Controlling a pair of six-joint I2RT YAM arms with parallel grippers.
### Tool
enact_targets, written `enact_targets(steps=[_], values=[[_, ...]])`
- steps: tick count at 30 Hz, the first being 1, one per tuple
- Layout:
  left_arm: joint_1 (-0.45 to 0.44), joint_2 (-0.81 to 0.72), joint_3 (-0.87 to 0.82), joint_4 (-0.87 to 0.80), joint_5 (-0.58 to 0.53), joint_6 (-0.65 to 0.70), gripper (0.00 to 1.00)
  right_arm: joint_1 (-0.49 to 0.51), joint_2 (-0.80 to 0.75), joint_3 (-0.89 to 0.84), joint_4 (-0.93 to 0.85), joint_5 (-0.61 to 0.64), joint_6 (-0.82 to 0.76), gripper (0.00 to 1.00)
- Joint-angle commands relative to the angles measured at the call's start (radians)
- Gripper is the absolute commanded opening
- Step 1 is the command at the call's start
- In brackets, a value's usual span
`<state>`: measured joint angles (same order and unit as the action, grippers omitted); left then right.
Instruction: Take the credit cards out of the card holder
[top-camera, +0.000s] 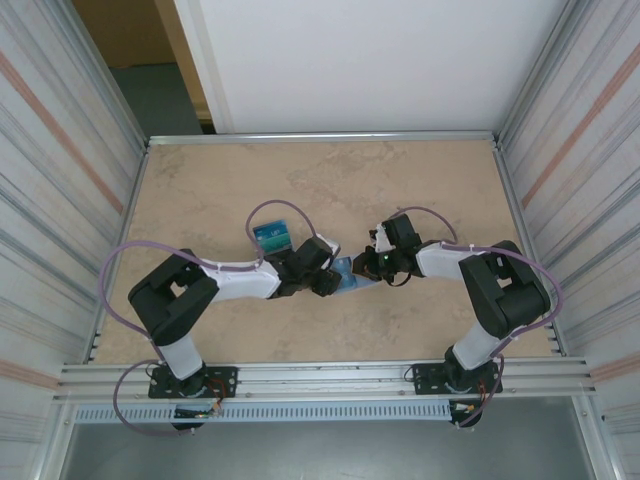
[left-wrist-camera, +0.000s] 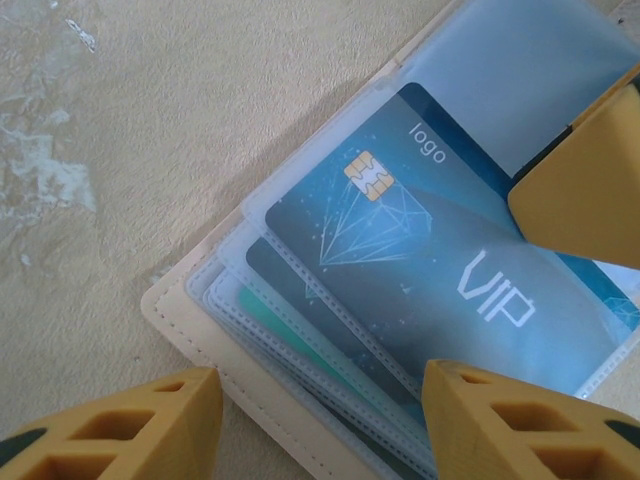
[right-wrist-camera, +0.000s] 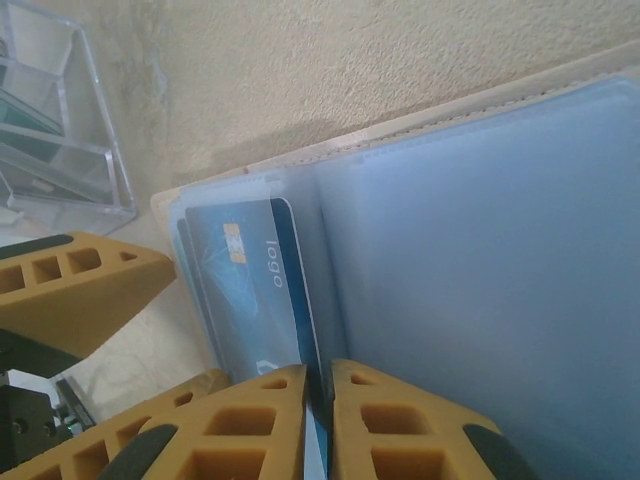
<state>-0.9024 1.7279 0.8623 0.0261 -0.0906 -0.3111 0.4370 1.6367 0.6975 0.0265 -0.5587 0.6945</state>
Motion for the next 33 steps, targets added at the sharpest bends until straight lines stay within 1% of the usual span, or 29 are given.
enact_targets(steps=[1, 10, 22, 29, 33], values=[[0.002, 0.015, 0.009, -0.061, -0.011, 0.003, 0.56, -0.014, 0.003, -0.010, 0.044, -0.041, -0.002, 0.12], [0.002, 0.012, 0.012, -0.075, -0.022, 0.007, 0.55, -0.030, 0.033, -0.027, 0.084, -0.068, 0.010, 0.05], [0.002, 0.019, 0.008, -0.085, -0.027, -0.002, 0.54, -0.067, 0.061, -0.062, 0.140, -0.082, 0.022, 0.06], [0.003, 0.021, 0.008, -0.092, -0.033, -0.003, 0.54, -0.086, 0.089, -0.090, 0.262, -0.163, 0.079, 0.09], [0.002, 0.022, 0.010, -0.093, -0.032, -0.001, 0.54, -0.087, 0.098, -0.095, 0.286, -0.177, 0.093, 0.10]])
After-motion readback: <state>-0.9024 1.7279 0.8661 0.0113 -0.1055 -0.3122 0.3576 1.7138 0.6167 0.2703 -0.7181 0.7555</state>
